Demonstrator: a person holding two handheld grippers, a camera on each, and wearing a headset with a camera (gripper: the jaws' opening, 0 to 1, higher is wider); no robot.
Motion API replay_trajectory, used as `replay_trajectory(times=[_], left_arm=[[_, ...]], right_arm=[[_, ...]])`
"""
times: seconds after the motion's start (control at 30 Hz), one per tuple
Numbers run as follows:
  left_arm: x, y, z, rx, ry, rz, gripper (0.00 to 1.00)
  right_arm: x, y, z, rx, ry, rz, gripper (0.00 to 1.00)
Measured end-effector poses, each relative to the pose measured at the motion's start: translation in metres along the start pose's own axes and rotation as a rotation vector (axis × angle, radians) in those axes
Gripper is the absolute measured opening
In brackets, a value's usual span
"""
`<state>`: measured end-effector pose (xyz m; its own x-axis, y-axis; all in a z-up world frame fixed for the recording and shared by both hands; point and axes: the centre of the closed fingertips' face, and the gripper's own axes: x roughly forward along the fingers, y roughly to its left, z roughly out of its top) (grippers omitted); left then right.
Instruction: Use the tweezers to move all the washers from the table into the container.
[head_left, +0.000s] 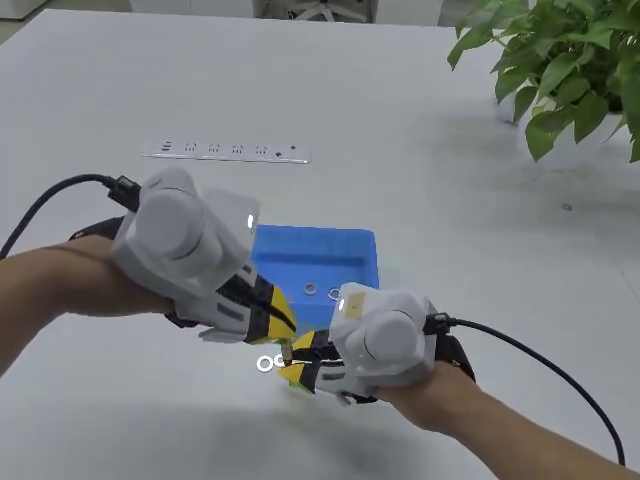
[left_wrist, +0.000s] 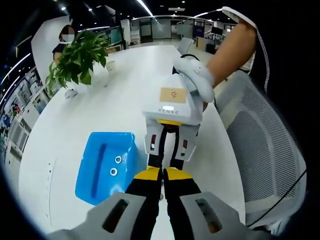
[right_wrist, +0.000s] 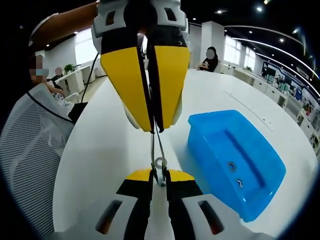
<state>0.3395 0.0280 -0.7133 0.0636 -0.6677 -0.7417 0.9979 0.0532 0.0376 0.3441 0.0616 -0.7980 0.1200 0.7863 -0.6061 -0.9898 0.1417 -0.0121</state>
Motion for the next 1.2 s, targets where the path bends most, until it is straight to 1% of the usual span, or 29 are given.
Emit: replay_trajectory(times=[0.2,0.37,0.77,1.2], left_arm=[[-0.0001,0.0044,0.0006,-0.008,-0.002,0.01,0.06],[0.0007,0.0033,0.0022,-0.008,-0.003,0.006,0.06],[0.0012,0.0027,0.0045,-0.005,-0.003,0.008,0.06],[-0.0018,0.0016,0.0067,-0.002,-0.009,0.008,0.06]], right_arm=[[-0.0003,-0.0001,-0.0008,-0.001,0.006,-0.003,0.11],[-0.0014,0.0003,-0.0013,-0.007,0.018,-0.002,0.11],[-0.0028,0.0003,-0.0023,0.009,0.03,-0.004,0.07],[-0.0058,0.001,-0.0002,0.003,0.022,-0.012,0.07]])
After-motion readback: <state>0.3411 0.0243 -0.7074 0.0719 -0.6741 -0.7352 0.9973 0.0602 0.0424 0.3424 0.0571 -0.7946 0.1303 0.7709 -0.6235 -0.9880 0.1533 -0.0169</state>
